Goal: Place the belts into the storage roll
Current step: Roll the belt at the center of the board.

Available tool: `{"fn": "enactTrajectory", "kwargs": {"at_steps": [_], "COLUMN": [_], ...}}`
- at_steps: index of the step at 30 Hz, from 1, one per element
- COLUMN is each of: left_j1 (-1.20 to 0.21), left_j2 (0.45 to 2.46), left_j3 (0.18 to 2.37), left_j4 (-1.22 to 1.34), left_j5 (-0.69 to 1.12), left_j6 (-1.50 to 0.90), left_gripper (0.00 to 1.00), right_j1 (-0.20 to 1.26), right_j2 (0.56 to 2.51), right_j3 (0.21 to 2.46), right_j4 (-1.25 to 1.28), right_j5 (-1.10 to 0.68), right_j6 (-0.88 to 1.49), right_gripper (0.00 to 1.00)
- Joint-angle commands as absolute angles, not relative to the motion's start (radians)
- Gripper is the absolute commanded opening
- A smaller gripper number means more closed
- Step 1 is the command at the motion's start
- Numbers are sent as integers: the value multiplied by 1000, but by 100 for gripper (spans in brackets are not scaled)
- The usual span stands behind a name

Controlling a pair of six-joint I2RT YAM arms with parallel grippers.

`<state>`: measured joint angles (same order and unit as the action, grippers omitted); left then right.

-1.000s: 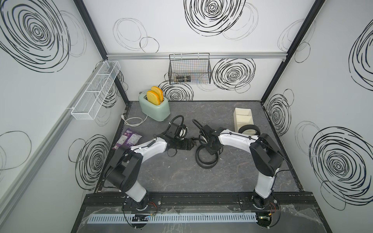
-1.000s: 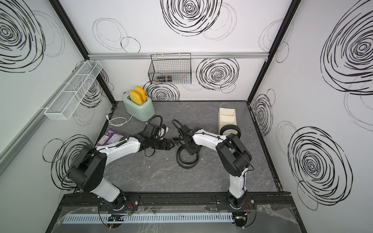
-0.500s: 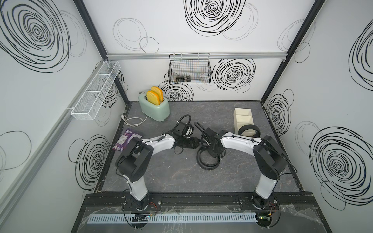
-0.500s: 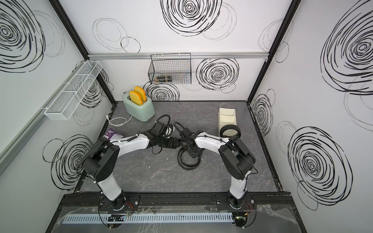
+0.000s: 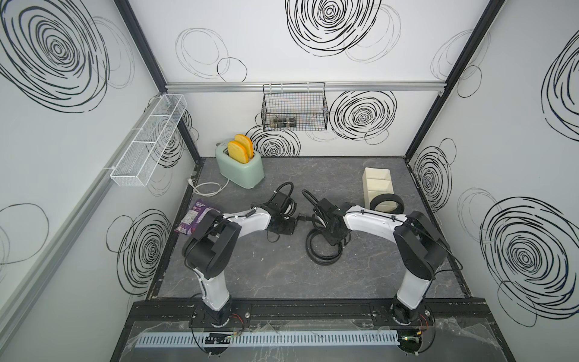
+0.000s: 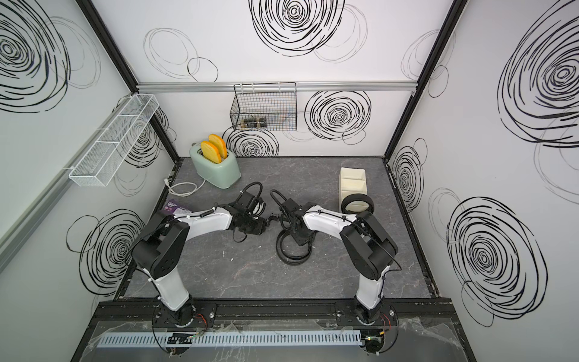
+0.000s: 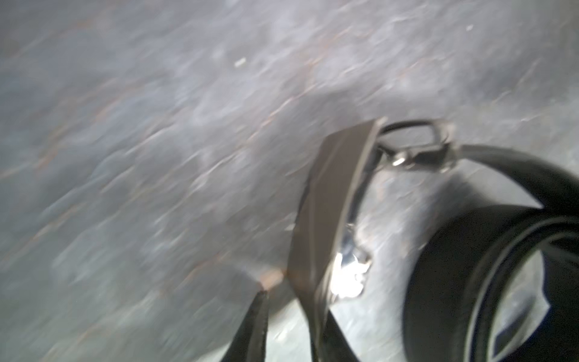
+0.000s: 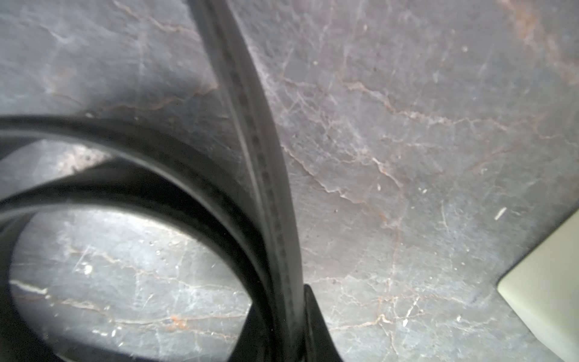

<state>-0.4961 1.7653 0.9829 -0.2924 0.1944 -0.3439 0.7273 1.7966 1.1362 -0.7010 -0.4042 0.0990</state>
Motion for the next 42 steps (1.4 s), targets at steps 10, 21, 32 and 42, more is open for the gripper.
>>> {"fn": "enactTrajectory", "kwargs": {"at_steps": [10,21,32,42], "left_j1": [-395,-454,-518,-545], "left_j2": [1511,1583,1640,1755], "left_j3": [946,1064,1002,1086], "left_j4": [-376,-376,-340,-340], "left_j5": [191,282,309,234], "left_j6": [-294,-113,-74,-32], "left_gripper": [50,66,65,65], "right_j1": [825,774,708,739], "right_j2": [1837,1879,1856,1852], "right_j3": [1252,1261,1246,1227], "right_j4": [-700,-700,-678,-673], "right_j5": [-504,-525,-587,-583], "right_j6": [-46,-27,-11,-12], "right_gripper": [15,14,14,14]}}
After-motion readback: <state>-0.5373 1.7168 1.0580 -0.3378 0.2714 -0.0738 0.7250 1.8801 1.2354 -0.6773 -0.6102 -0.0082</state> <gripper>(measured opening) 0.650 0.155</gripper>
